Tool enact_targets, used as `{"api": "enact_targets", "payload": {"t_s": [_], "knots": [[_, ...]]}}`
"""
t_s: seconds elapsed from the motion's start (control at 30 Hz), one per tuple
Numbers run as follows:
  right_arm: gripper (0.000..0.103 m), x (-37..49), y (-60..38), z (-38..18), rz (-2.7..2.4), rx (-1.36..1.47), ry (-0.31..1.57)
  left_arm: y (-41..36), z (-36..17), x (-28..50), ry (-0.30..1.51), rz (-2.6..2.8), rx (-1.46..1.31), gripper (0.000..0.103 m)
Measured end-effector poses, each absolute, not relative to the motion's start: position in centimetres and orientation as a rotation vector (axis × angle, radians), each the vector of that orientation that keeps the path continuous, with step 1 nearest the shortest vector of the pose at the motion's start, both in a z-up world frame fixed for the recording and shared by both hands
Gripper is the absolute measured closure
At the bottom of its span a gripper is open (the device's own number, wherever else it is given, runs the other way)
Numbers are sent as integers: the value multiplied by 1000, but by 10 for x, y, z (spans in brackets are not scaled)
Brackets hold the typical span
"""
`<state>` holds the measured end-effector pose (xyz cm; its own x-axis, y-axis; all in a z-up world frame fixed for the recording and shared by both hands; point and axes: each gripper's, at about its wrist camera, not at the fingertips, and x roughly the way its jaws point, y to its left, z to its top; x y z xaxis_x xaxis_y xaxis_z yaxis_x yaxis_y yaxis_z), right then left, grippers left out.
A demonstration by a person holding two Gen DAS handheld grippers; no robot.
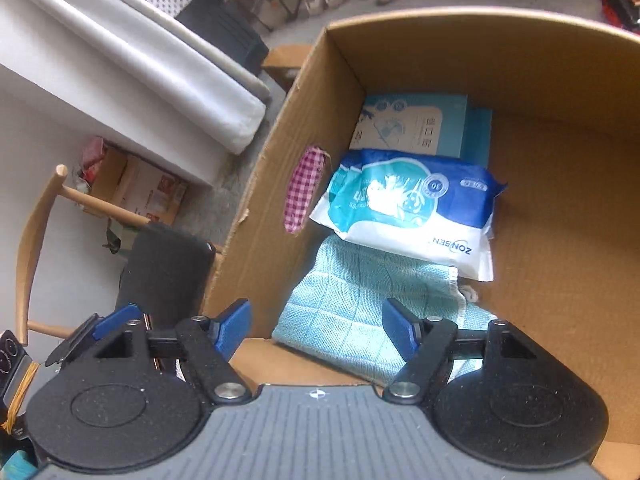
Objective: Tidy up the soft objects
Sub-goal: 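Withdraw both grippers up out of the cardboard box, then move both grippers down to the bag of wooden cotton swabs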
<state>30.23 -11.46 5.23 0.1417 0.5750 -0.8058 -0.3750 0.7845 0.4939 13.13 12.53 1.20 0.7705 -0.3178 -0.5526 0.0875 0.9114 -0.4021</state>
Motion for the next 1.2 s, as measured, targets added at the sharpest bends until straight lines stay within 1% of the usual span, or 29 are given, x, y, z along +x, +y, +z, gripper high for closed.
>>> {"api": "enact_targets", "payload": {"t_s": [0.1,0.13,0.2,0.3,0.43,0.57,0.7,0.83,1.07,1.2], "knots": [[21,278,-140,77,685,221,1118,121,14,126,652,-226,-366,0],[16,269,-147,84,685,231,1080,120,16,124,649,-227,-367,0],[10,257,-162,100,667,257,1000,117,18,120,644,-232,-372,0],[6,234,-180,115,644,261,902,112,20,114,647,-237,-383,0],[0,199,-189,122,615,225,794,104,24,104,644,-230,-370,0],[0,159,-193,115,576,173,699,93,23,95,638,-209,-378,0],[0,130,-198,95,488,148,664,81,13,91,683,-224,-401,0],[0,115,-205,81,365,96,662,71,7,86,714,-232,-411,0],[0,93,-203,68,275,-86,603,54,9,70,679,-224,-344,0],[0,86,-206,72,308,-59,531,45,9,59,669,-238,-326,0]]}}
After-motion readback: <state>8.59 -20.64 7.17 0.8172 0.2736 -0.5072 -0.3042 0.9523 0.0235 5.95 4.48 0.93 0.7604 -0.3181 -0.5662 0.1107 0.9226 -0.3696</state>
